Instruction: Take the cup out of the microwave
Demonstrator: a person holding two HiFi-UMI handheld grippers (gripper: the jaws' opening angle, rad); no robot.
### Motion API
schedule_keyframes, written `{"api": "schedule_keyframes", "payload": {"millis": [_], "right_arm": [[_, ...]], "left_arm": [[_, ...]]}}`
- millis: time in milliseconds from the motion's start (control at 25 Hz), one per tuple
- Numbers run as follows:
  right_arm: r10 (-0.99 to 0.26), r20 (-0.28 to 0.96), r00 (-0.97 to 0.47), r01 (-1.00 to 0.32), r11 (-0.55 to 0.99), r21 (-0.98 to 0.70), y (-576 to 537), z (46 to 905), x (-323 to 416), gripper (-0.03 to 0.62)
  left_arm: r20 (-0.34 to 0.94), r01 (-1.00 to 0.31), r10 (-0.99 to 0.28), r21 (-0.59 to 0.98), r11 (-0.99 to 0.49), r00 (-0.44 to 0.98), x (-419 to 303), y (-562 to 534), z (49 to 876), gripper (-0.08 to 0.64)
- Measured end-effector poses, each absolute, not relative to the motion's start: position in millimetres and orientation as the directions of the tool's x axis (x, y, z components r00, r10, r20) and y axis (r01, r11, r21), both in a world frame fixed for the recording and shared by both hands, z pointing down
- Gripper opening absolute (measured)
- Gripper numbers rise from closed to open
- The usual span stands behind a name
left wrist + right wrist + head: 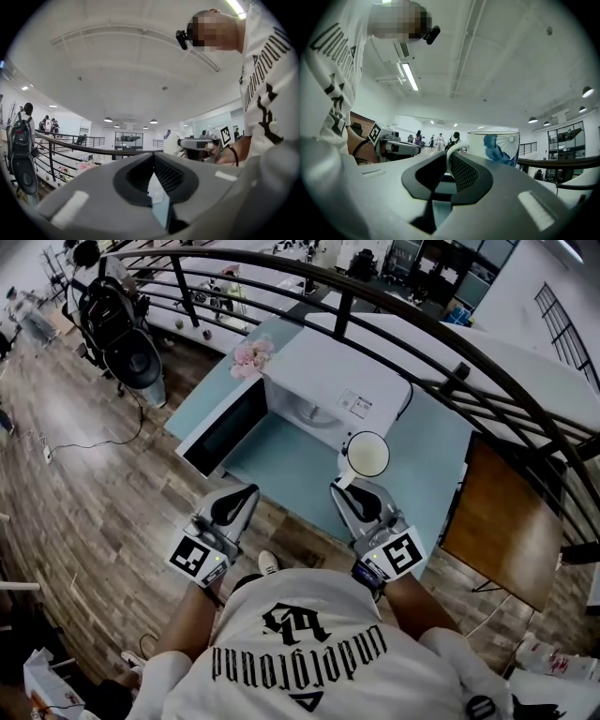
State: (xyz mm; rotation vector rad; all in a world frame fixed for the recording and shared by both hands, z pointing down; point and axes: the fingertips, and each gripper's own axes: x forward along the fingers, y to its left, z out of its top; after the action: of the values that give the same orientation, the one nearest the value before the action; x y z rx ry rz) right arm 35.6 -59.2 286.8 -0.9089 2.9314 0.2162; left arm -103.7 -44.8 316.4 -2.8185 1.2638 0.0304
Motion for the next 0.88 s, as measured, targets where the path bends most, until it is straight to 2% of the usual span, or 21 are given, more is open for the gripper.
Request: {"api": "schedule_keyframes", "payload": {"millis": [440,880], "right_arm": [[-0.482,-0.113,-0.869,-0.493,0.863,0.106,-8,287,132,0.038],[-0.459,-0.123,-0.880,-0.471,0.878,0.086,53,289,162,0.038]], "left_arm": [[-0.040,-0.783,-0.782,-0.031,-0.621,0.622,7,18,325,0.051],[0.003,-0.802,-0.803,-0.047,-0.595,0.596,27,89,328,0.051]]}}
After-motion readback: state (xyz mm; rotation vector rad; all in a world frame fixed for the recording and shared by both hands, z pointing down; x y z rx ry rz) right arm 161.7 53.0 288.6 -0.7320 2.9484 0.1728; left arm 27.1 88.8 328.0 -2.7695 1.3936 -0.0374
